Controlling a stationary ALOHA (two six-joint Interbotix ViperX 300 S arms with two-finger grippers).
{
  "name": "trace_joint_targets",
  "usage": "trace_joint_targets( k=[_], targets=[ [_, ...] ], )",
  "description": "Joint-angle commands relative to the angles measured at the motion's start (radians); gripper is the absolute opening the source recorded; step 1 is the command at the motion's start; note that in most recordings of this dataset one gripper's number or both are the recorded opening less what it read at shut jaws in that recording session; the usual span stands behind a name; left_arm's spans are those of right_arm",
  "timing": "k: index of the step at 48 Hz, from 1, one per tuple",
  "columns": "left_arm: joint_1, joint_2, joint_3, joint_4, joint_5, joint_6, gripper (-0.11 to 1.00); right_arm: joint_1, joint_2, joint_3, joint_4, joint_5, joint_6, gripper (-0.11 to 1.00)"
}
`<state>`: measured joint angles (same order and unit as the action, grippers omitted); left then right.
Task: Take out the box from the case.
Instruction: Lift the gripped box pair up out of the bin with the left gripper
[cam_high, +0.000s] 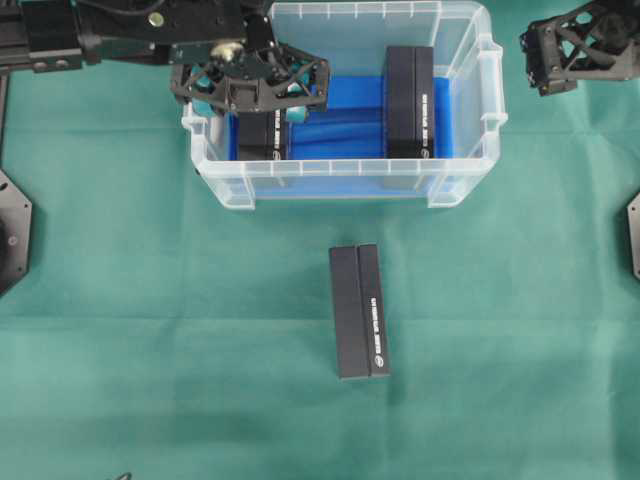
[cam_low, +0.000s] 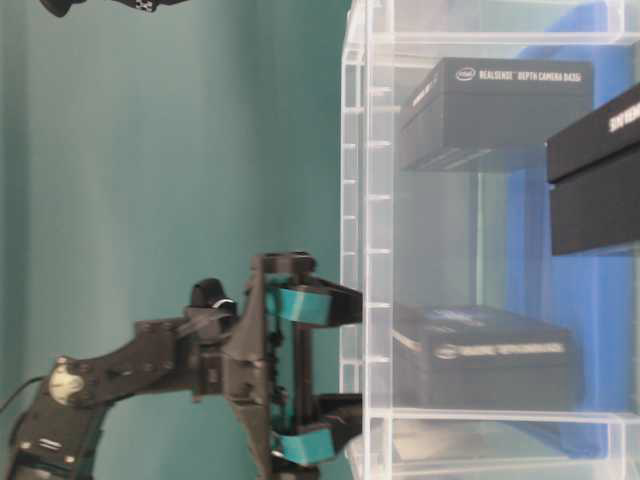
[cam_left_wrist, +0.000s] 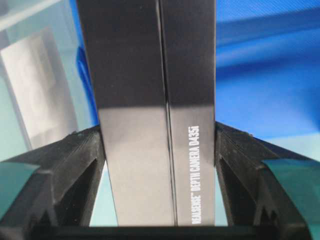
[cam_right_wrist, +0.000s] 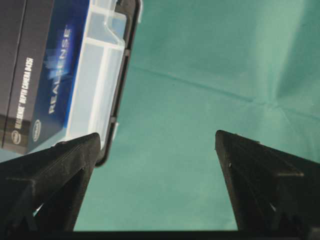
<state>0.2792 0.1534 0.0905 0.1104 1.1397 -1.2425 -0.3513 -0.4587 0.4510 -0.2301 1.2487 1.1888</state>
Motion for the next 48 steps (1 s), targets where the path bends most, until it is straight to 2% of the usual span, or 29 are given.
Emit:
trace_joint_targets(
  k=[1,29,48],
  targets=[
    [-0.005,-0.048,-0.067,-0.003,0.028,0.003,0.61,0.002,-0.009,-0.011,-0.003,-0.008,-0.003,0.93],
    [0.011,-0.141,-0.318,-0.003,0.341,0.021,0.61,0.002,-0.008,-0.009,-0.014,-0.035,-0.003,0.93],
    [0.005,-0.14,-0.469,-0.003,0.463,0.021,0.62,0.002,-0.009,-0.009,-0.015,-0.035,-0.003,0.93]
  ],
)
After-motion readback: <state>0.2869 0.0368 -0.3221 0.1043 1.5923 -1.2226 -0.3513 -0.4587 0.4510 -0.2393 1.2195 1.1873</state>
